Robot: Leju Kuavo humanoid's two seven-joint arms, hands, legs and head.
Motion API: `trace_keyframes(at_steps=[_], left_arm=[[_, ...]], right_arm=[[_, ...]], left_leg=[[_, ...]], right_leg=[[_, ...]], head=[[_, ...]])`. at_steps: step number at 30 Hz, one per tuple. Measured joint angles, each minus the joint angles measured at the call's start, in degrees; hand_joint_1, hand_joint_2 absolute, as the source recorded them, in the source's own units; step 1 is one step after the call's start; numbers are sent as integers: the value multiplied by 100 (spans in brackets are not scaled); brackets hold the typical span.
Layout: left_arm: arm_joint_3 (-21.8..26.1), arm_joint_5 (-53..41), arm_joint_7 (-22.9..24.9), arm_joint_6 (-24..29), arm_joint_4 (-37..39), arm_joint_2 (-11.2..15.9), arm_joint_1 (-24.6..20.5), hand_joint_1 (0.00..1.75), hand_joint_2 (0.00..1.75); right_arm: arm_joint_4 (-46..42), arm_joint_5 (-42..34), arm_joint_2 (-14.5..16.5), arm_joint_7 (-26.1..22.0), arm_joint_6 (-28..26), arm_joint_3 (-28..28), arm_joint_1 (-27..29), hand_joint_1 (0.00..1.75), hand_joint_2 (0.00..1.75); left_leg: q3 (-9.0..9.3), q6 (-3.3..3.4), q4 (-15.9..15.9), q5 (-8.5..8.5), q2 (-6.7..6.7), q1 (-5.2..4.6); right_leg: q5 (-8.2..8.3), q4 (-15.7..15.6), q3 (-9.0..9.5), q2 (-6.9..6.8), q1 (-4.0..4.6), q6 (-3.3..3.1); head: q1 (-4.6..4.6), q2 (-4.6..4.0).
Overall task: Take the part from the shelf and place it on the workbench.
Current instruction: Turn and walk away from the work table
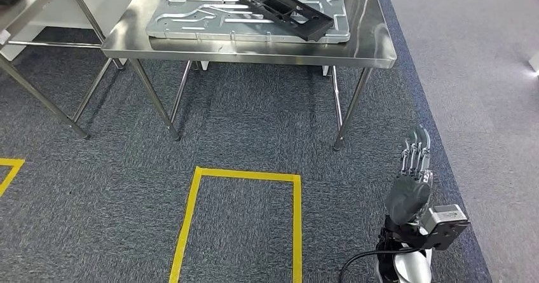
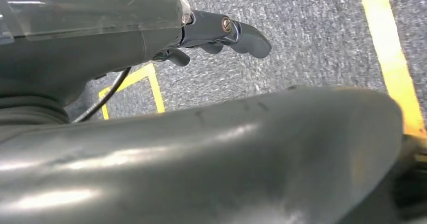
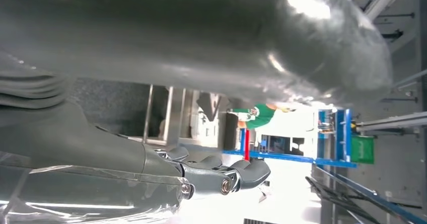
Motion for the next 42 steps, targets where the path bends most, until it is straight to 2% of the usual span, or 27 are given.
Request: trace_keyframes(at_steps=[1,3,5,7,8,10,12,13,14,15,17,19,20,22,24,25,27,28,29,30,31,33,35,37,39,41,42], left_arm=[[-1,-4,-1,0,0,1,0,0,0],[-3,-14,-2,1,0,1,2,0,0],[-4,-19,-4,2,0,1,6,0,0],[-5,-25,-5,4,0,1,6,0,0],[-5,-28,-6,5,0,1,4,0,0],[-7,-33,-7,8,0,-1,2,0,0],[-7,-40,2,11,0,-1,5,0,0],[-8,-44,8,11,0,0,6,0,0],[-9,-48,14,11,0,0,7,0,0],[-10,-53,17,11,0,0,7,0,0],[-14,-74,19,11,0,-2,5,0,0],[-22,-105,19,10,0,-3,6,0,0],[-29,-123,21,10,0,-3,7,0,0],[-52,-148,31,7,0,-2,5,0,0],[-77,-167,45,3,0,-1,4,0,0],[-87,-174,54,1,0,-1,7,0,0],[-103,-188,72,0,0,1,20,0,0],[-108,-195,78,0,0,2,26,0,0],[-111,-203,81,0,0,3,29,0,0],[-114,-209,84,0,0,4,30,0,0],[-117,-212,85,0,0,5,29,0,0],[-126,-216,82,1,0,10,25,0,0],[-138,-219,75,3,0,13,24,0,0],[-146,-220,68,5,0,16,28,0,0],[-149,-222,63,11,0,19,26,0,0],[-151,-226,60,18,0,20,30,0,0],[-151,-229,60,20,0,21,36,0,0]], right_arm=[[4,-10,0,-1,13,-5,6,0,0],[7,-42,0,-3,36,-10,10,0,0],[14,-77,0,-6,47,-13,21,0,0],[28,-110,-1,-3,50,-26,35,0,0],[40,-126,-1,2,50,-40,34,0,0],[92,-161,-2,29,51,-66,20,0,0],[182,-201,-4,69,50,-89,13,0,0],[237,-226,-6,87,49,-109,14,0,0],[297,-256,-8,97,48,-134,15,0,0],[356,-293,-9,103,47,-166,14,0,0],[455,-366,-9,107,48,-234,1,0,0],[566,-433,-9,107,47,-319,-28,0,0],[638,-473,-9,106,49,-369,-34,0,0],[800,-561,-9,104,81,-498,-29,0,0],[1001,-672,-10,99,155,-648,-60,0,0],[1119,-729,-11,97,201,-717,-95,0,0],[1448,-813,-11,86,257,-856,-177,0,0],[1642,-827,-11,71,258,-930,-216,0,0],[1853,-833,-14,46,250,-1012,-255,0,0],[2050,-842,-19,19,241,-1087,-294,0,0],[2234,-860,-25,-4,244,-1157,-336,0,0],[2573,-916,-44,-34,251,-1286,-419,0,0],[2920,-968,-73,-54,262,-1420,-530,0,0],[3324,-1015,-113,-89,292,-1575,-649,0,0],[3760,-1046,-171,-130,317,-1744,-730,0,0],[4181,-1070,-233,-156,322,-1884,-854,0,0],[4376,-1091,-260,-162,321,-1937,-924,0,0]], left_leg=[[266,-8,-386,146,-29,19],[745,-6,-1121,250,-170,37],[887,23,-1391,204,-253,28],[860,96,-1430,236,-187,26],[851,145,-1447,263,-147,28],[821,235,-1475,313,-55,28],[771,283,-1470,340,32,4],[749,295,-1466,350,76,-9],[734,302,-1460,356,117,-20],[726,304,-1455,360,157,-30],[728,295,-1443,361,229,-53],[718,258,-1422,361,301,-87],[709,231,-1418,365,342,-98],[693,167,-1412,359,398,-99],[610,107,-1212,186,280,-85],[500,86,-944,5,180,-74],[185,67,-169,-389,45,-61],[68,60,121,-480,26,-56],[33,57,228,-465,18,-53],[105,59,105,-343,14,-48],[272,67,-211,-150,-9,-40],[646,98,-966,131,-184,-19],[795,135,-1305,188,-320,-13],[788,192,-1331,221,-261,-20],[789,281,-1389,283,-168,-16],[776,340,-1423,326,-57,-24],[764,348,-1423,330,3,-33]], right_leg=[[16,30,-41,26,-13,21],[45,92,-126,81,-20,79],[95,123,-192,140,-15,161],[121,141,-227,176,-26,237],[60,221,-270,153,-32,265],[-267,718,-497,79,-47,303],[-627,1463,-824,50,-51,332],[-688,1690,-909,46,-56,339],[-648,1720,-892,37,-59,338],[-515,1526,-756,18,-59,326],[-200,762,-299,-141,-34,272],[-73,219,-21,-298,19,205],[-79,137,-1,-316,43,179],[-38,101,-30,-232,40,115],[16,60,-50,-152,9,39],[40,48,-62,-113,-3,7],[67,58,-103,-20,5,-24],[75,69,-122,30,9,-27],[82,84,-139,83,10,-24],[86,103,-153,137,10,-19],[88,124,-162,193,10,-11],[91,174,-196,300,14,24],[117,208,-260,402,12,97],[158,207,-309,481,-2,182],[59,344,-386,344,-12,240],[-272,884,-637,121,-20,281],[-452,1251,-805,72,-26,301]], head=[[-1,0],[0,0],[3,0],[5,0],[10,0],[17,0],[20,0],[20,0],[20,0],[20,0],[20,0],[15,0],[13,0],[10,0],[8,0],[7,0],[4,0],[5,0],[5,0],[5,0],[5,0],[7,0],[10,0],[10,0],[20,0],[35,0],[39,0]])
